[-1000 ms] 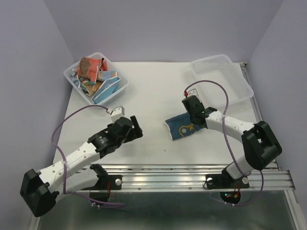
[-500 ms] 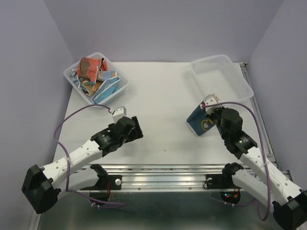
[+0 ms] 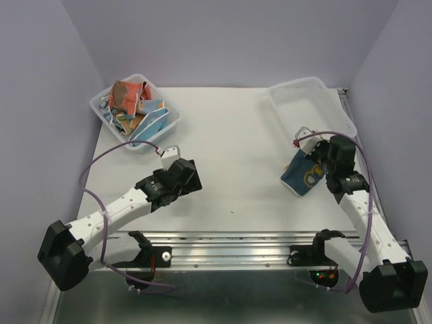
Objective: Fold and stack the towels
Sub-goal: Neatly place the folded towel into the bin
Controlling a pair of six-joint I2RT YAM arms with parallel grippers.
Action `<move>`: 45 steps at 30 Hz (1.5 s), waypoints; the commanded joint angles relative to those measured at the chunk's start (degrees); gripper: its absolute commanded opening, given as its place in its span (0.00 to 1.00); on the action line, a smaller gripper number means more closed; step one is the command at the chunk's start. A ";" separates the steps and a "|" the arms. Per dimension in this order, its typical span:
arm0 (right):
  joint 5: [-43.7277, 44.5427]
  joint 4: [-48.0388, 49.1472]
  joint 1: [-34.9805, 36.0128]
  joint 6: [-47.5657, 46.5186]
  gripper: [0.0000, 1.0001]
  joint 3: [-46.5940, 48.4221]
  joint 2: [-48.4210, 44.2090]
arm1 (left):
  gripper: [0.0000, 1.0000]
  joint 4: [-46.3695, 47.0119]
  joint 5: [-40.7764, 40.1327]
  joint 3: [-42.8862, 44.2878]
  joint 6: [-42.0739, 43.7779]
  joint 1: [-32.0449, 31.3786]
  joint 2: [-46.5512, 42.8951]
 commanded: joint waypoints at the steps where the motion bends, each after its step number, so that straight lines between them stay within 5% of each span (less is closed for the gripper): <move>1: -9.41 -1.35 -4.12 -7.46 0.01 7.73 -0.75 | 0.99 -2.12 -3.29 3.21 0.82 1.13 1.53; 10: -15.91 2.51 -12.29 -17.39 0.01 13.97 6.54 | 0.99 -2.56 -4.26 6.98 2.93 3.95 5.04; 23: -26.46 8.85 -13.79 -28.63 0.01 27.31 27.01 | 0.99 -6.51 -9.01 11.56 2.05 6.76 10.15; 45: -32.80 22.72 -13.18 -29.96 0.01 32.52 50.66 | 0.99 -5.81 -7.87 12.44 2.93 14.76 12.52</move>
